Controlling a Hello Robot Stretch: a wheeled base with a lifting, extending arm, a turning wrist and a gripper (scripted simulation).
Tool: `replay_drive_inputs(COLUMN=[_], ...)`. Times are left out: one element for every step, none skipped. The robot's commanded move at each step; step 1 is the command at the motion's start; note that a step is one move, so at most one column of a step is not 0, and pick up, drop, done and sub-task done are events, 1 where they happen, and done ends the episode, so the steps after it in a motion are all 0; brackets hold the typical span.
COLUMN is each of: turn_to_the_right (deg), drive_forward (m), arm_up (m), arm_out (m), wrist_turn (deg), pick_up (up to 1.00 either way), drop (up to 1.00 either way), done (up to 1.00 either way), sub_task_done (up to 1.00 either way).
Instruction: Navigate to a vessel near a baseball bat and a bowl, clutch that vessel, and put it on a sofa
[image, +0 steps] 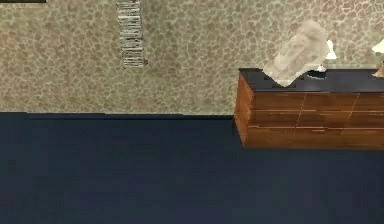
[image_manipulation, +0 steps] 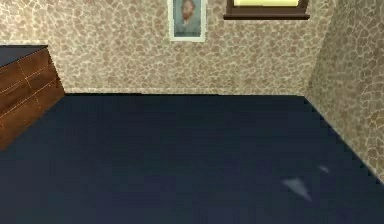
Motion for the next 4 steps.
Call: replay_drive_inputs(turn_to_the_right=[-36.0,0.0,-6.0,0.0], drive_forward=[0.00,1.00,0.00,0.05], arm_up=[0.00,0.00,0.00,0.00], arm_out=[0.00,0.00,0.00,0.00], wrist_turn=[0.0,0.0,0.0,0.0], pick_up=[0.00,0.00,0.00,0.00], drop=[0.00,0.00,0.00,0.00], done=[0.00,0.00,0.00,0.00], sub_task_done=[0.00,0.00,0.00,0.00])
